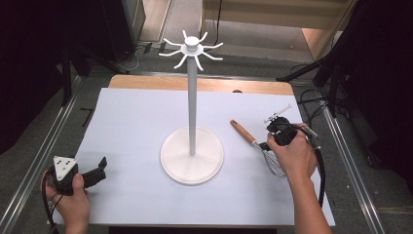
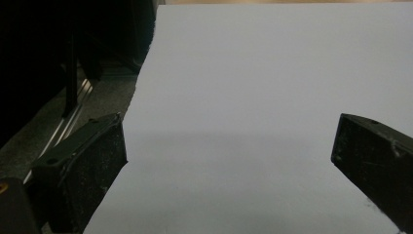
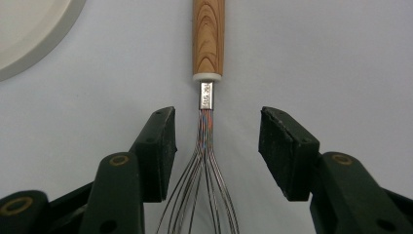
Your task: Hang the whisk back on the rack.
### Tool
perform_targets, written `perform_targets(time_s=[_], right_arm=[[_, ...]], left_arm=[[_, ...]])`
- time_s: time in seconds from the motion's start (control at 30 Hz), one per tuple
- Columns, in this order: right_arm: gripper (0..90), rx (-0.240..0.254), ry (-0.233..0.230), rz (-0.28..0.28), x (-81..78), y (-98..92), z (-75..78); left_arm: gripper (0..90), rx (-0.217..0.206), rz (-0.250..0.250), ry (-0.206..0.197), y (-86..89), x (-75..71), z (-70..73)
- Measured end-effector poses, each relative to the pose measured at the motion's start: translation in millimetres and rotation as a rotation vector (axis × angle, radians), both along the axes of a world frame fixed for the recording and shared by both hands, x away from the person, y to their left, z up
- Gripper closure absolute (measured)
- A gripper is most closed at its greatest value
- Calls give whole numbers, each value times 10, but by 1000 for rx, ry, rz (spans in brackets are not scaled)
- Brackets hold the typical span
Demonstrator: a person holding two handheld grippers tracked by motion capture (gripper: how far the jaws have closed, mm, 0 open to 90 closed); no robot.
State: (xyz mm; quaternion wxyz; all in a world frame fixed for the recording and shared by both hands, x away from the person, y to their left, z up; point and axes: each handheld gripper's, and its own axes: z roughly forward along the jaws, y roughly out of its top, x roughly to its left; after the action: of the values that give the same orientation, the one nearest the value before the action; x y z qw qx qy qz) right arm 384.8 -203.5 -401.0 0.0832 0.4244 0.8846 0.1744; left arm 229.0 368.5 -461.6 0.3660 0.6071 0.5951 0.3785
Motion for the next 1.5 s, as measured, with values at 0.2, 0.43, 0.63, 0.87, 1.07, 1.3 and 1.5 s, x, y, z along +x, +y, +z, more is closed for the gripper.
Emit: perform_targets(time_s=[0.2, 0.43, 0.63, 0.87, 1.07, 1.3, 1.5], right_arm=[[501, -13, 33, -2, 89, 100, -15], [500, -32, 55, 29, 225, 206, -31], [530, -28, 102, 91, 312, 297, -64], [588, -75, 144, 138, 416, 420, -146], [662, -134, 146, 120, 509, 514, -167], [714, -132, 158, 80, 577, 545, -209], [687, -151, 178, 38, 627, 558, -300]], left_arm=[[1, -1, -1, -2, 1, 0, -1], [1, -2, 0, 0, 3, 2, -1], [1, 0, -1, 2, 2, 4, -1], [1, -4, 3, 4, 5, 3, 1], [1, -3, 5, 3, 3, 5, 0], [1, -13, 5, 1, 9, 5, -1], [1, -12, 6, 2, 11, 7, -1]])
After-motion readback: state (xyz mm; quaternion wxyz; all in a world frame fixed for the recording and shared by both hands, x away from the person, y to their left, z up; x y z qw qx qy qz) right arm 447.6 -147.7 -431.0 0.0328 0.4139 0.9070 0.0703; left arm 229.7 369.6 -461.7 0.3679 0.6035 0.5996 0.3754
